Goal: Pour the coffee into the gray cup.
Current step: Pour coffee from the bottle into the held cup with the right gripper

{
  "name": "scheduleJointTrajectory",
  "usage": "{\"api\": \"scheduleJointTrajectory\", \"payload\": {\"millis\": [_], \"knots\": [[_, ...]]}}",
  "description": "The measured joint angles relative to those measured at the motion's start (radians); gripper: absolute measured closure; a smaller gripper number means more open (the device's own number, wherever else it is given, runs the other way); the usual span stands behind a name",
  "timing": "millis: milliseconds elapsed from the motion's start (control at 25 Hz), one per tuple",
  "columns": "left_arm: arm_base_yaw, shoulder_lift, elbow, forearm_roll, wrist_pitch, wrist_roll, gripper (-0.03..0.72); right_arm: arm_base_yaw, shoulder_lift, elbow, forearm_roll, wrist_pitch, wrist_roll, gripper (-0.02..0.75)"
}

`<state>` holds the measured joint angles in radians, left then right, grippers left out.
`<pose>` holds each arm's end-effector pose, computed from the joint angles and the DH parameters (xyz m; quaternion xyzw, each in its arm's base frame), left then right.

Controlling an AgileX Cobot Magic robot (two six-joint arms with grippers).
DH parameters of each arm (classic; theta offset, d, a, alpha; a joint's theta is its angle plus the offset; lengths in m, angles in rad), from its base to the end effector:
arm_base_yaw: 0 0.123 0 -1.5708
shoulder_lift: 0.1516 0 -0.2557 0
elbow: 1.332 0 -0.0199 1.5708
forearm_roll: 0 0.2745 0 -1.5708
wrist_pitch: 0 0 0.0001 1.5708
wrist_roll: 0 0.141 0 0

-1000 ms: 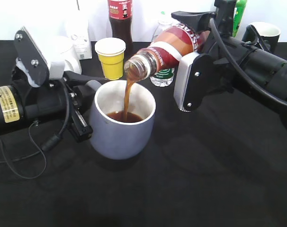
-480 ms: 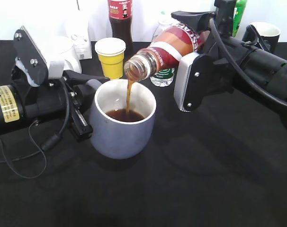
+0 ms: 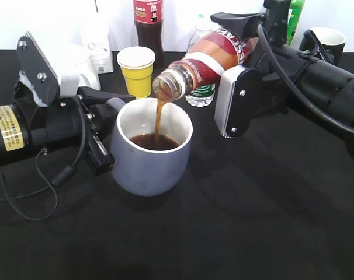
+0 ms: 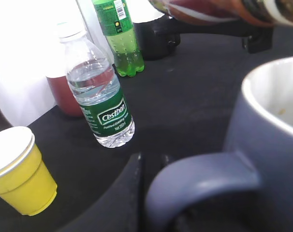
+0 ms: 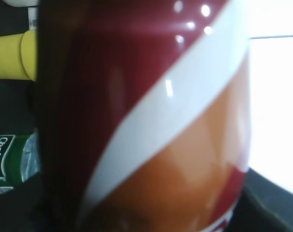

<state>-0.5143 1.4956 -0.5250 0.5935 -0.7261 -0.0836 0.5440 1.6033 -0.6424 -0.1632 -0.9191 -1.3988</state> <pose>0.2668 -0.2108 0.1461 0.4410 0.6480 -0.1883 0.5918 0.3140 0.2112 0.1820 -0.6142 0.3216 -0.2905 0.6595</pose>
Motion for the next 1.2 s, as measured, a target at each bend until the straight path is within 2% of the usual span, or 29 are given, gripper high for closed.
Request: {"api": "scheduleJointTrajectory", "payload": {"millis": [1200], "knots": [[0.000,0.000,0.002,0.000,0.000,0.000,0.619,0.000,0.000,0.000,-0.004,-0.001,-0.064,0.206]]}}
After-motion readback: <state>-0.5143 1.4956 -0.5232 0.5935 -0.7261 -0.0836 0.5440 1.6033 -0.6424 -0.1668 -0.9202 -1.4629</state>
